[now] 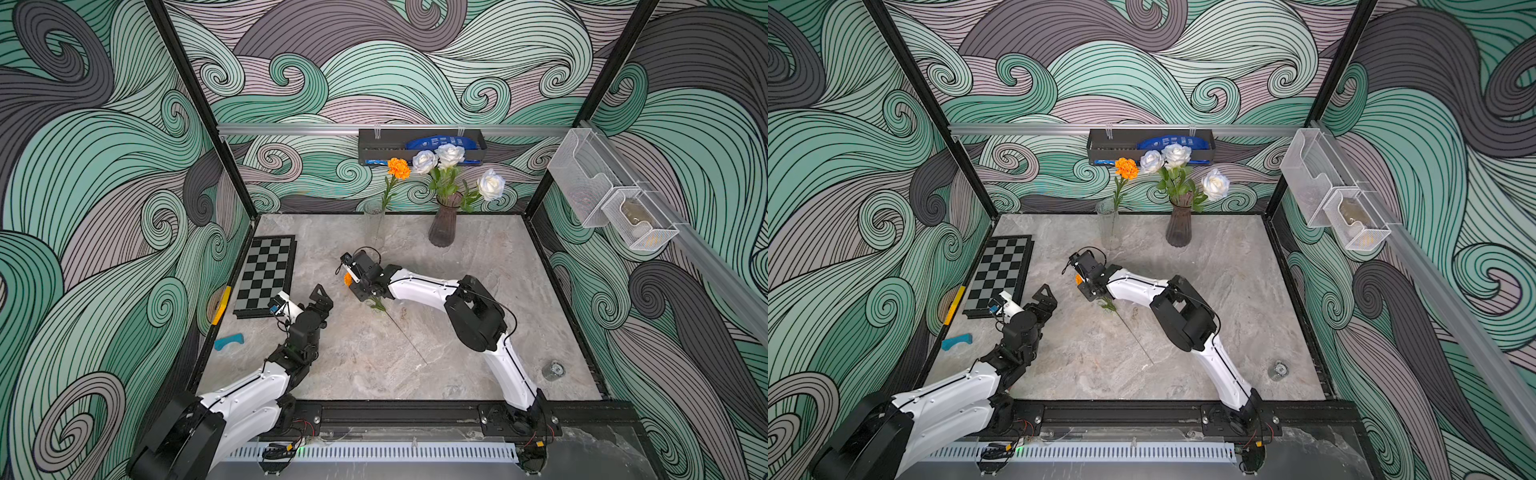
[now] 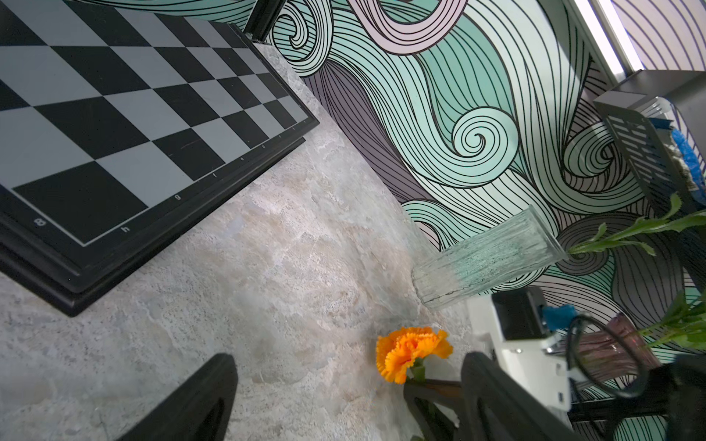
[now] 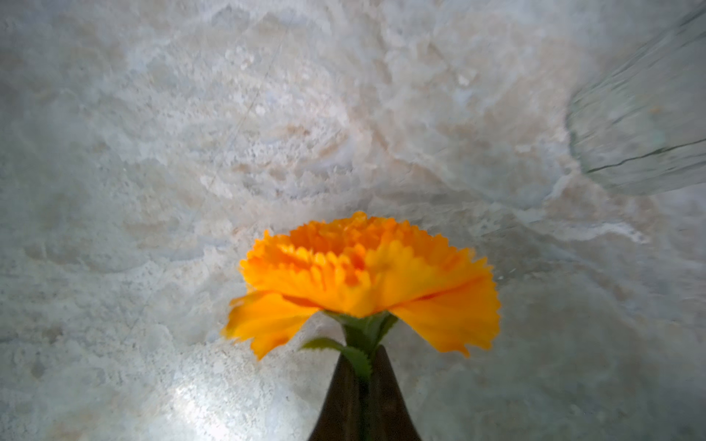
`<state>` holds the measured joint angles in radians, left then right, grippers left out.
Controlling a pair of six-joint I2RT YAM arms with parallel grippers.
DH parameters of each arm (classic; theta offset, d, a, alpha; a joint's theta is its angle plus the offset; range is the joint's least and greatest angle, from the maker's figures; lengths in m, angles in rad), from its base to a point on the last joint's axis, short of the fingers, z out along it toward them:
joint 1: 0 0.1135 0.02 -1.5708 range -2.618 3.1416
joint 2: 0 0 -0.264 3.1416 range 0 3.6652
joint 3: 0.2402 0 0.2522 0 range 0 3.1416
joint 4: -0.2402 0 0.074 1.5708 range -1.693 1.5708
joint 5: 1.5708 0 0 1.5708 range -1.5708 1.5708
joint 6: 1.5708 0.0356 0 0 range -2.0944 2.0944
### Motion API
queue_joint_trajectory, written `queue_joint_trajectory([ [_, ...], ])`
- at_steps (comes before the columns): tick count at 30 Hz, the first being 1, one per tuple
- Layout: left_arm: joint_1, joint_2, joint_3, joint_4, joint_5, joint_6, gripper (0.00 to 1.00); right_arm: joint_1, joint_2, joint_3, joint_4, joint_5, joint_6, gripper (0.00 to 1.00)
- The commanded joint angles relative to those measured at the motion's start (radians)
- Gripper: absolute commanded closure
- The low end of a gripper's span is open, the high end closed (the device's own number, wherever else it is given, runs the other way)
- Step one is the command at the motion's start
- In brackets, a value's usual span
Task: Arrange the flowers in different vases according to their colors
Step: Pick up the flower at the center of the board, then insert the flower into the vase.
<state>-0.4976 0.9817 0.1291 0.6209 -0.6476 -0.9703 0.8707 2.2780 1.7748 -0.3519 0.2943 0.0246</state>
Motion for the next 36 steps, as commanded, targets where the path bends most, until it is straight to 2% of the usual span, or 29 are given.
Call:
queue_joint_trajectory([
  [1, 0.006, 0.035, 0.032, 0.068, 0.050, 0.043, 0.05, 0.005, -0.120, 0.083, 0.003, 0.116, -0.035, 1.00],
  [3, 0.006, 0.080, 0.033, 0.131, 0.098, 0.070, 0.05, 0.004, -0.155, 0.148, 0.005, 0.163, -0.053, 1.00],
  [7, 0.007, 0.223, 0.104, 0.200, 0.275, 0.132, 0.05, 0.002, -0.201, 0.327, 0.015, 0.240, -0.086, 1.00],
  [12, 0.006, 0.237, 0.165, 0.145, 0.445, 0.165, 0.06, -0.003, -0.249, 0.444, 0.201, 0.279, -0.174, 1.00],
  [15, 0.004, 0.243, 0.114, 0.306, 0.537, 0.187, 0.06, -0.020, -0.284, 0.418, 0.419, 0.288, -0.230, 1.00],
  [18, 0.003, 0.315, 0.107, 0.476, 0.696, 0.249, 0.04, -0.052, -0.310, 0.317, 0.708, 0.278, -0.283, 1.00],
  [22, -0.011, 0.410, 0.177, 0.506, 0.891, 0.295, 0.02, -0.110, -0.321, 0.183, 1.044, 0.211, -0.276, 1.00],
  [25, -0.037, 0.434, 0.197, 0.501, 0.903, 0.328, 0.01, -0.142, -0.257, 0.255, 1.063, 0.171, -0.239, 1.00],
  [28, -0.059, 0.417, 0.215, 0.434, 0.854, 0.371, 0.01, -0.154, -0.172, 0.372, 1.070, 0.142, -0.263, 1.00],
  [33, -0.069, 0.403, 0.218, 0.393, 0.796, 0.411, 0.01, -0.176, 0.024, 0.675, 1.038, 0.078, -0.321, 1.00],
  [36, -0.068, 0.411, 0.224, 0.389, 0.793, 0.420, 0.02, -0.218, 0.066, 0.730, 1.050, 0.029, -0.245, 1.00],
])
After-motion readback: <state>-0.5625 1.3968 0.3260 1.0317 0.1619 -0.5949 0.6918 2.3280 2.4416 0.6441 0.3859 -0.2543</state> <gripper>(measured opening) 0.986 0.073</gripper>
